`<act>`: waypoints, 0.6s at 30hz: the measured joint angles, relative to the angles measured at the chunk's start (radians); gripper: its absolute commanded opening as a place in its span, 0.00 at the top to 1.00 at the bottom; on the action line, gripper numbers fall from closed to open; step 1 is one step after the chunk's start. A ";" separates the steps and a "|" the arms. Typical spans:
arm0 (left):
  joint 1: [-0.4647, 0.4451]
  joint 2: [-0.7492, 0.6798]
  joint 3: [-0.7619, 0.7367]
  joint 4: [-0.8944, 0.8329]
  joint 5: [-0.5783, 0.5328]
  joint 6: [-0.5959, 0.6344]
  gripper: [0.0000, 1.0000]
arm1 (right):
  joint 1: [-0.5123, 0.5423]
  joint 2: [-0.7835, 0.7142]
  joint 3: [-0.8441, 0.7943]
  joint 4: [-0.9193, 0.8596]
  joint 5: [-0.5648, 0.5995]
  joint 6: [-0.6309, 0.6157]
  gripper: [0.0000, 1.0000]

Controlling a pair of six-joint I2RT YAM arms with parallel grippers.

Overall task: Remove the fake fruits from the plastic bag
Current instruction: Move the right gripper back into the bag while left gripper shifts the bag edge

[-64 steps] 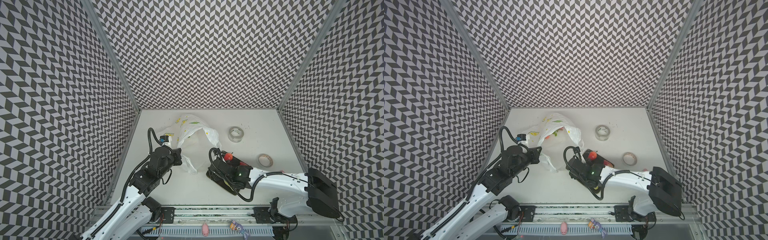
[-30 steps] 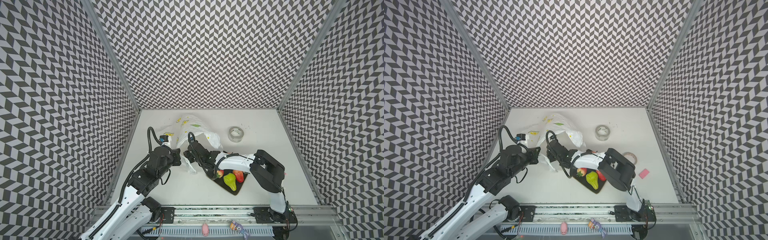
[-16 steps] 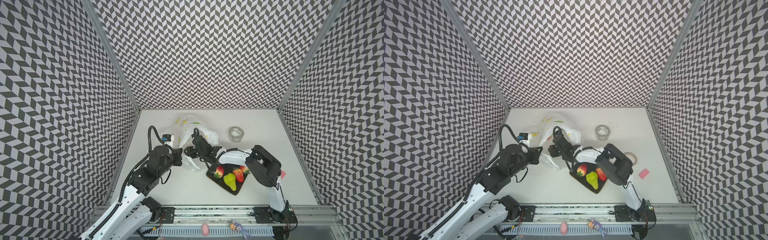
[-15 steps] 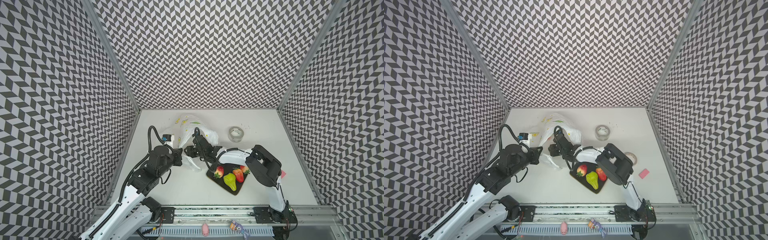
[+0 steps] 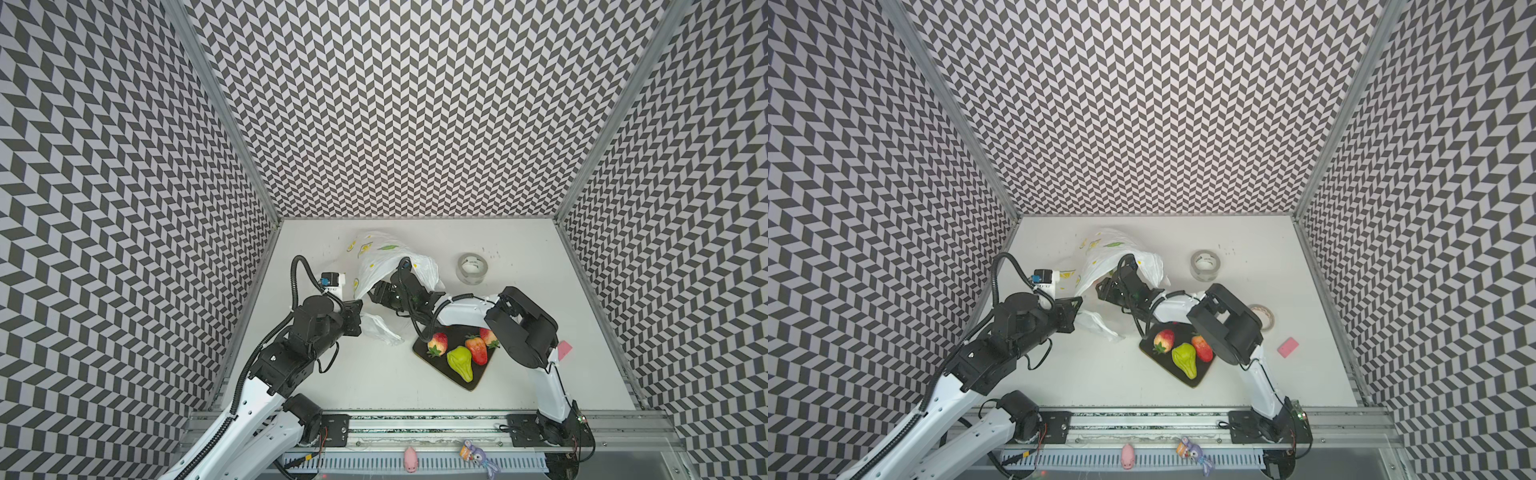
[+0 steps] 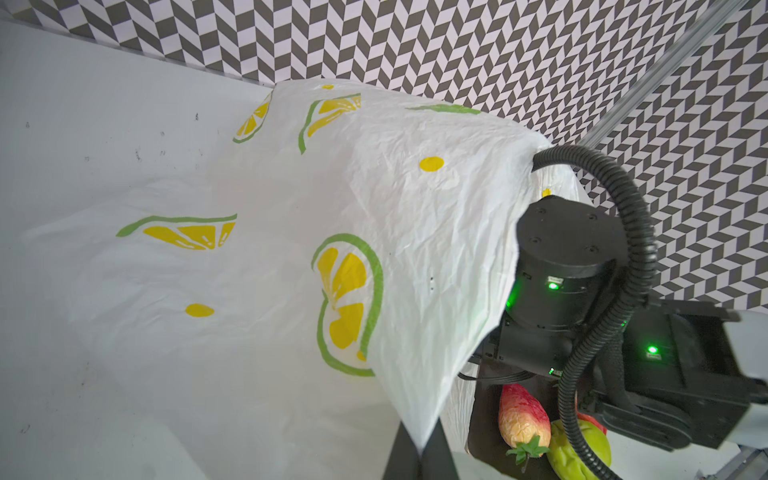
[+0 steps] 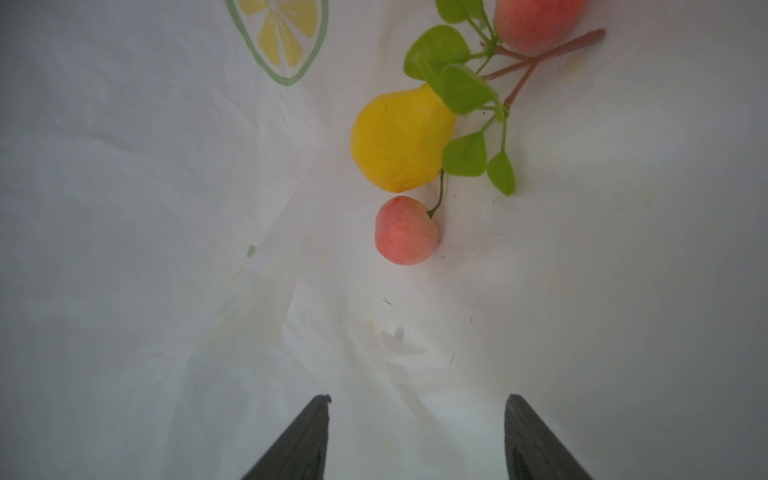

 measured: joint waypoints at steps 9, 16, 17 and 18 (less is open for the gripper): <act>0.000 -0.015 0.003 -0.060 -0.076 -0.066 0.20 | 0.000 -0.022 -0.102 0.041 -0.001 -0.029 0.28; 0.034 0.021 0.124 -0.112 -0.179 -0.095 0.04 | 0.000 -0.066 -0.168 0.078 0.019 -0.010 0.29; 0.055 0.049 0.159 -0.112 -0.188 -0.092 0.02 | 0.000 -0.066 -0.174 0.085 0.018 -0.001 0.30; 0.077 0.078 0.191 -0.111 -0.192 -0.089 0.02 | 0.000 -0.066 -0.177 0.090 0.018 0.006 0.30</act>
